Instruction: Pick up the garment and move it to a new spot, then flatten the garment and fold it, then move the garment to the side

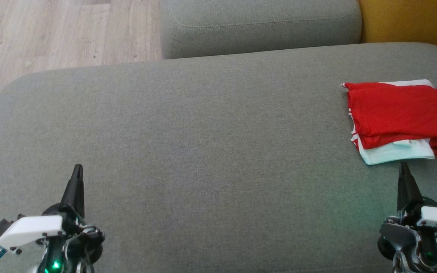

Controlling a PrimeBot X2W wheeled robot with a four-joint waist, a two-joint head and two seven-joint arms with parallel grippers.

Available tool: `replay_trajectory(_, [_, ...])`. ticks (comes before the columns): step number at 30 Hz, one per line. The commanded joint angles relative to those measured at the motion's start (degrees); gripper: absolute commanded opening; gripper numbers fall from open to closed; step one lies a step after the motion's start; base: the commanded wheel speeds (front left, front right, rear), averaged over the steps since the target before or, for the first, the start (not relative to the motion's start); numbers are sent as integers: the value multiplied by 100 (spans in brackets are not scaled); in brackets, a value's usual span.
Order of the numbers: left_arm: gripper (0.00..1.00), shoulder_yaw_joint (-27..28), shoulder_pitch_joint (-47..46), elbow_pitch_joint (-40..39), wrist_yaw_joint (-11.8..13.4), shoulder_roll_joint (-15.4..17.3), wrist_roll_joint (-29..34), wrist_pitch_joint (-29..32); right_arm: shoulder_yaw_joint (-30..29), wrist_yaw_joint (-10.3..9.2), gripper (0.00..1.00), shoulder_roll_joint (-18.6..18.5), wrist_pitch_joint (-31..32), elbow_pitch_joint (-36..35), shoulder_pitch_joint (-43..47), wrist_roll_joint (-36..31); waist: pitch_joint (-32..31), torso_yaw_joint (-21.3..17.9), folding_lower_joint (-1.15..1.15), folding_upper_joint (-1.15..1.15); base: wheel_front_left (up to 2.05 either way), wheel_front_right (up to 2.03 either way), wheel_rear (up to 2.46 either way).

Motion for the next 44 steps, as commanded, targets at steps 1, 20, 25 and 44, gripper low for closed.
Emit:
replay_trajectory(1, [0,239,-316,-150,-42,64,0,20,116,-5,0,-28,33,-237,-319,40,0,0,0,0,0,0,0])
replay_trajectory(20, [0,264,-318,-150,-42,47,21,40,117,-5,0,-28,33,-237,-319,40,0,0,0,0,0,0,0])
replay_trajectory(25, [0,269,-318,-149,-42,43,26,45,117,-5,0,-28,33,-237,-319,40,0,0,0,0,0,0,0])
replay_trajectory(44, [0,288,-320,-149,-42,30,42,60,117,-5,0,-28,33,-237,-319,41,0,0,0,0,0,0,0])
